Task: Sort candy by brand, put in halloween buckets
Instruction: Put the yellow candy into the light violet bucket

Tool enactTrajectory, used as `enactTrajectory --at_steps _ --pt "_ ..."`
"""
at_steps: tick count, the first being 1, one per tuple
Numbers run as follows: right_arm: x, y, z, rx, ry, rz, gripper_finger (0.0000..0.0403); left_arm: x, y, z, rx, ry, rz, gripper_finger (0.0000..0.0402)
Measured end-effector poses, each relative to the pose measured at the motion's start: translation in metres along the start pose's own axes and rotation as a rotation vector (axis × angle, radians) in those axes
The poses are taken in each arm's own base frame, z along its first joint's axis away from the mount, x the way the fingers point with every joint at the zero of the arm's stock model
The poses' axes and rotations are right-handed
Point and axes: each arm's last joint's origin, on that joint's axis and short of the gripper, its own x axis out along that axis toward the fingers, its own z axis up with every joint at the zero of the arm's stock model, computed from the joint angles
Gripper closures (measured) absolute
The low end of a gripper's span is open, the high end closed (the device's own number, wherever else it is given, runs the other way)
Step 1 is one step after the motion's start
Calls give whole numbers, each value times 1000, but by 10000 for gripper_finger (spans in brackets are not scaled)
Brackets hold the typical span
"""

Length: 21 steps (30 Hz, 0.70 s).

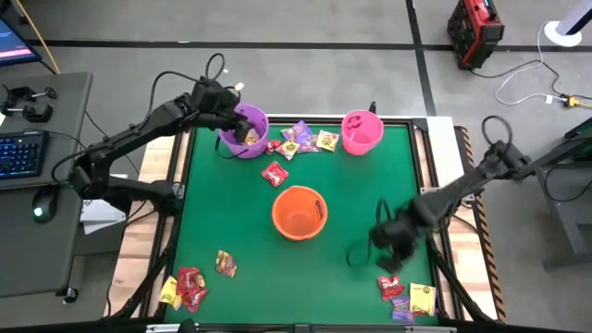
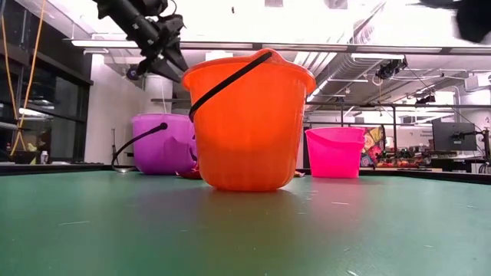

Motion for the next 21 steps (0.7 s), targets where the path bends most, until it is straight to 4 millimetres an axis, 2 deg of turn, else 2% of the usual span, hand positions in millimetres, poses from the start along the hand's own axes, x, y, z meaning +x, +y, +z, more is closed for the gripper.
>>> enactTrajectory --at_steps 3,7,21 --pt "35 3 -10 -7 142 12 126 -1 0 1 2 -13 -1 204" --pt "68 -9 -12 65 220 -108 126 -1 0 1 2 -13 -1 204" --pt "116 -32 13 153 228 -315 126 -1 0 1 11 -10 1 204"
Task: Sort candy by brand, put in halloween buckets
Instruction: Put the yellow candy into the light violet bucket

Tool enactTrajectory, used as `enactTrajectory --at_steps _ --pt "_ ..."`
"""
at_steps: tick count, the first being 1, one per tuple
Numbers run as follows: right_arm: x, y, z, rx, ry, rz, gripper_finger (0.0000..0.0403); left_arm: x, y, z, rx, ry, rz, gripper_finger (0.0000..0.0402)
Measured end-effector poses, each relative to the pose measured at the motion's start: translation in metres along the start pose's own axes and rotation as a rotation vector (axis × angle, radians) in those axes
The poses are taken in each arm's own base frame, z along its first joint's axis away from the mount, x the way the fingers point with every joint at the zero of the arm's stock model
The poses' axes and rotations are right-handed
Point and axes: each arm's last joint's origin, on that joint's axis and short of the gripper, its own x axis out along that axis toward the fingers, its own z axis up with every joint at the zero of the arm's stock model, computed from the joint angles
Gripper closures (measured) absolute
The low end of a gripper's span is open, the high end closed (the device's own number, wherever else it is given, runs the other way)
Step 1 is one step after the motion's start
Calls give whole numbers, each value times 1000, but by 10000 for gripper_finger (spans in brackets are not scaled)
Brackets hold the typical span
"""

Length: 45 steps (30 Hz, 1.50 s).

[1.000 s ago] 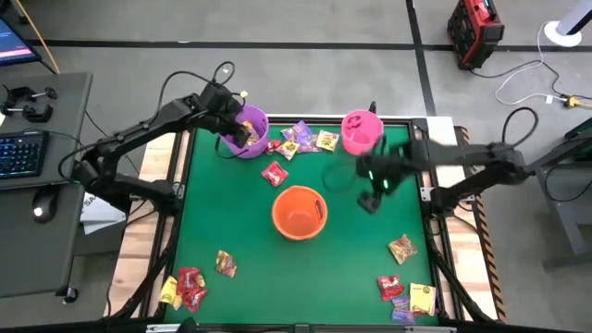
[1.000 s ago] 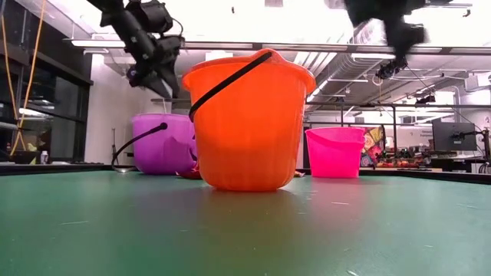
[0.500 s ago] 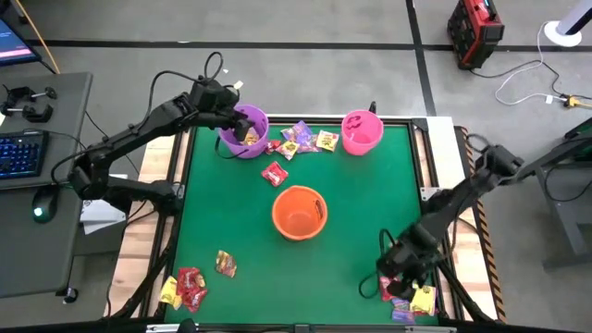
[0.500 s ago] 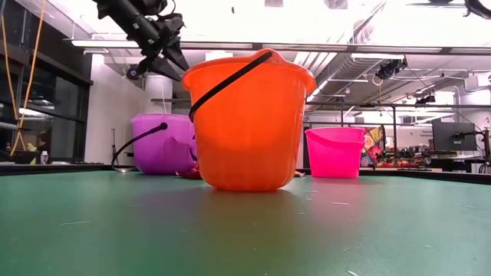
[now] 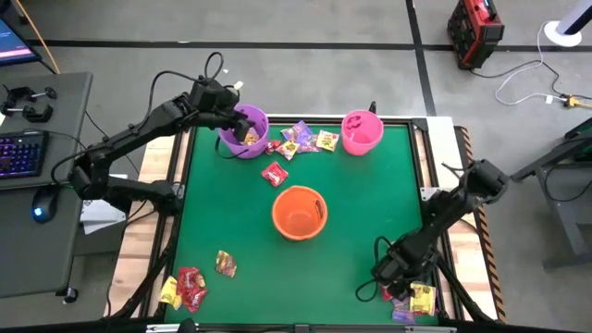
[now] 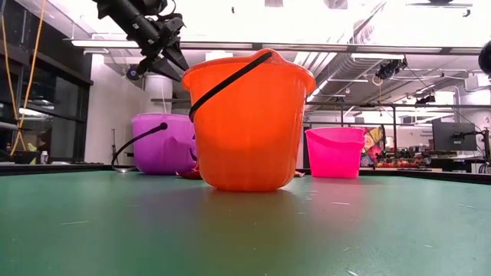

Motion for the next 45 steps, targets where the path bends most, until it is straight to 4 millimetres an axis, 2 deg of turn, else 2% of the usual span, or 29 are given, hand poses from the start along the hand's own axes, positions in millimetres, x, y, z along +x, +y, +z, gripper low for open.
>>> enactTrajectory --at_steps 5,8,11,17,18,20,23,27,30,33,36,39,45 --pt "9 1 9 26 2 -35 128 0 0 -1 -1 6 1 204" --pt "12 1 12 24 4 -47 152 0 0 -1 -1 6 2 204" --pt "13 1 12 22 5 -50 206 0 0 -1 -1 6 2 204" --pt "8 8 8 -19 0 -35 378 0 0 0 14 4 7 204" --pt "5 11 6 -34 -3 -32 389 0 0 0 17 4 7 204" --pt "-6 17 -1 -60 -12 -28 382 -1 0 0 24 -1 8 204" --pt "-35 23 -18 -126 -61 -48 386 -8 -1 3 32 -48 1 204" --pt "-88 23 -44 -265 -177 -67 396 -24 -5 10 50 -163 -16 204" --pt "-135 21 -57 -426 -393 -60 394 -39 -9 16 59 -267 -33 204" --pt "-182 17 -59 -530 -717 -56 400 -56 -12 20 42 -357 -55 204" --pt "-229 10 -47 -460 -1080 -64 400 -74 -17 18 22 -412 -86 204" --pt "-269 4 -26 -441 -1316 -74 401 -88 -24 15 9 -446 -127 204" --pt "-332 1 45 -545 -1641 -19 402 -103 -45 7 -17 -448 -261 204"
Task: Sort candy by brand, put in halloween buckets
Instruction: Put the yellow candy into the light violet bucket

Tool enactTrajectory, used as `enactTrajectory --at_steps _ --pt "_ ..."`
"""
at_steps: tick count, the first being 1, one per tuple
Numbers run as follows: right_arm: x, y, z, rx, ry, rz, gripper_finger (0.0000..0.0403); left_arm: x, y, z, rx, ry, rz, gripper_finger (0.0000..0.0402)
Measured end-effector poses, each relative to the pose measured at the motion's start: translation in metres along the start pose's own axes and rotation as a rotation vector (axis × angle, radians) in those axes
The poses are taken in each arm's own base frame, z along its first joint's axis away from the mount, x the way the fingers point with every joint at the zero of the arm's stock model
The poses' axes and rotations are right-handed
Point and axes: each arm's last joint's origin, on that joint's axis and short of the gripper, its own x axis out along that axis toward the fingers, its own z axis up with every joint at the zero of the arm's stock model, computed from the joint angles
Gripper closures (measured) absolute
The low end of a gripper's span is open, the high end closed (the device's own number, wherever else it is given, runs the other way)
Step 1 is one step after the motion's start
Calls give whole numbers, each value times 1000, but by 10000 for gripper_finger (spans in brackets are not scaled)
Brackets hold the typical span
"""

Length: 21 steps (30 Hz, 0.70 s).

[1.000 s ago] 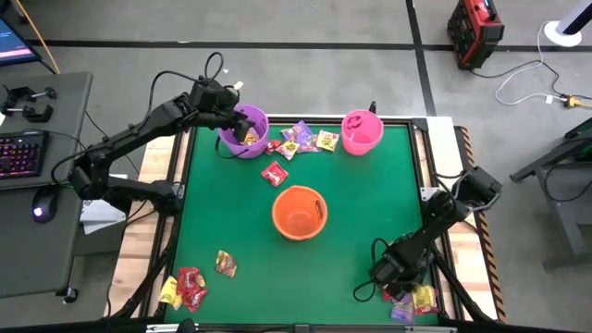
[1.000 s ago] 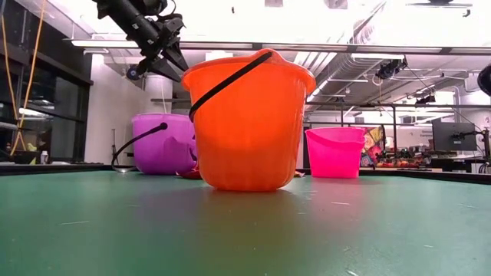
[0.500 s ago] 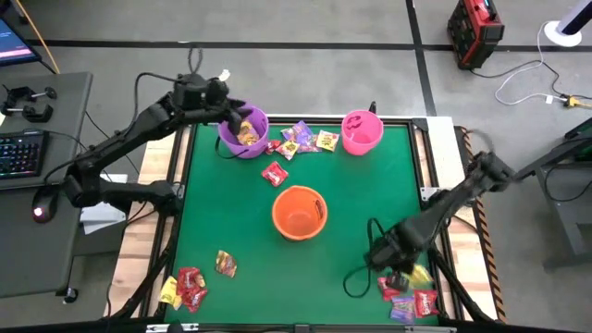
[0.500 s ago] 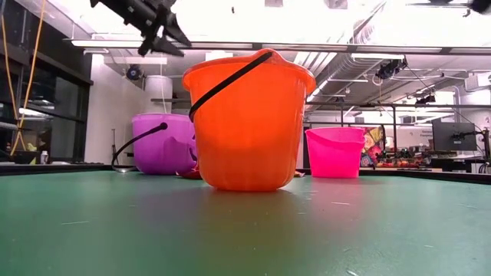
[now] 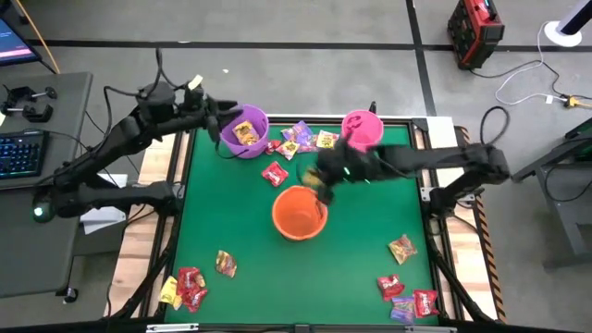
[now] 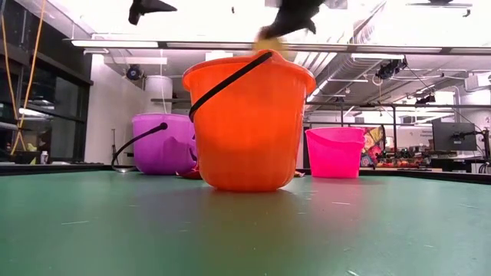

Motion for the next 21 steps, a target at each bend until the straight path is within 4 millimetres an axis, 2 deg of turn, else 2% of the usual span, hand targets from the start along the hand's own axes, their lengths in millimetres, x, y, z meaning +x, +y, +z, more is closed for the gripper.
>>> enactTrajectory --at_steps 4,9,13,17,21 --pt "50 -27 25 2 -251 69 402 -2 -18 -5 -19 24 -100 204" --pt "109 -62 32 122 -469 74 402 -2 -38 -10 -37 40 -207 204" --pt "150 -86 38 195 -467 74 403 -4 -49 -7 -37 -16 -230 204" --pt "183 -102 54 223 -463 78 403 -5 -55 -2 -35 -103 -225 204" --pt "211 -112 60 303 -349 54 402 -6 -56 2 -40 -145 -218 204"
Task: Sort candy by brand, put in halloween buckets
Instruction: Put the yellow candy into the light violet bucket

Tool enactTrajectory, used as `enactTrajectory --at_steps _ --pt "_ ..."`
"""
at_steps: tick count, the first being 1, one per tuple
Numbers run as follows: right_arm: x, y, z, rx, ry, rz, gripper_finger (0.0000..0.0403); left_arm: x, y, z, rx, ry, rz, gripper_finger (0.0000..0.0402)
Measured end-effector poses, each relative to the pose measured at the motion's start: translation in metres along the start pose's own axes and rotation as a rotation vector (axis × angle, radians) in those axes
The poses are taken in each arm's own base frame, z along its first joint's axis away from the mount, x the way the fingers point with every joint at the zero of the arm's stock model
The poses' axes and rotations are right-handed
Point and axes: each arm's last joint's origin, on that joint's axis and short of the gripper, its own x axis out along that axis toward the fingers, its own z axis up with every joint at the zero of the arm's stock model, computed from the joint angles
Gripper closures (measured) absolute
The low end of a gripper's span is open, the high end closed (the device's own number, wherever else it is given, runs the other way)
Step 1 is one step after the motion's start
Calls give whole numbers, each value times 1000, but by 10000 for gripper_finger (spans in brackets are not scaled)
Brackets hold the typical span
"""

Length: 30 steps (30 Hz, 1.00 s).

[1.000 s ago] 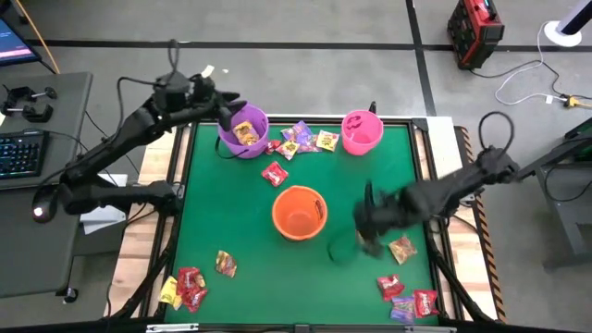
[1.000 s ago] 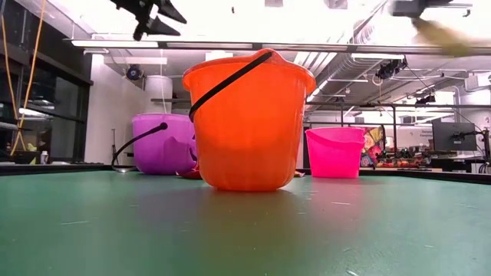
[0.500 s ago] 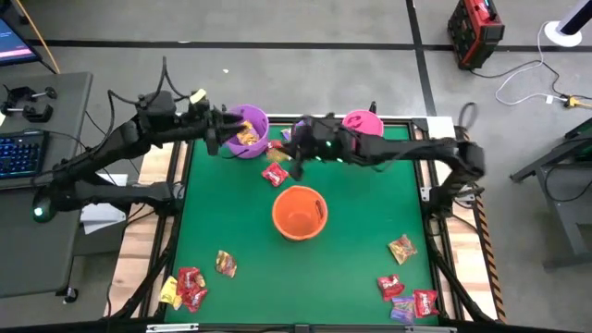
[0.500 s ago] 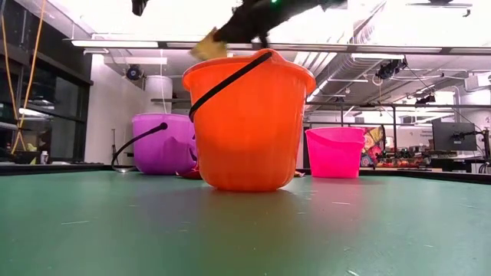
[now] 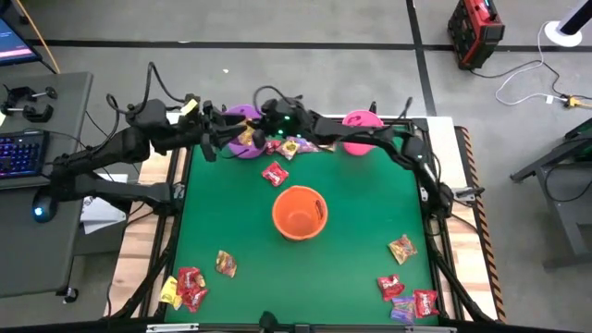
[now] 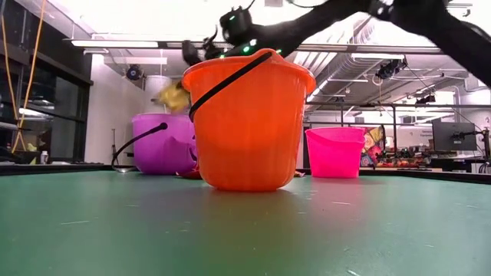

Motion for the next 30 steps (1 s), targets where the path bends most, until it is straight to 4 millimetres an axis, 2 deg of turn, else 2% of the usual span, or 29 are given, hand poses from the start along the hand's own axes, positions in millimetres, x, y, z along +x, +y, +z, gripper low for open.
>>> enactTrajectory --at_steps 3,6,13,17,20,24,30 --pt "10 -1 5 9 40 -18 397 0 0 0 -6 -1 0 204" --pt "11 0 16 -11 45 -22 365 0 0 0 -7 -1 0 204" --pt "5 -9 32 22 104 -58 218 0 0 0 20 -1 0 204" --pt "-5 -18 46 -43 171 -49 159 -2 0 1 47 -7 2 204" --pt "-17 -29 58 -107 230 -97 146 -2 0 1 67 -9 2 204" --pt "-43 -50 67 -154 315 -165 144 -3 1 1 90 -13 27 204" --pt "-89 -78 65 -189 516 -237 144 1 7 -7 97 42 138 204"
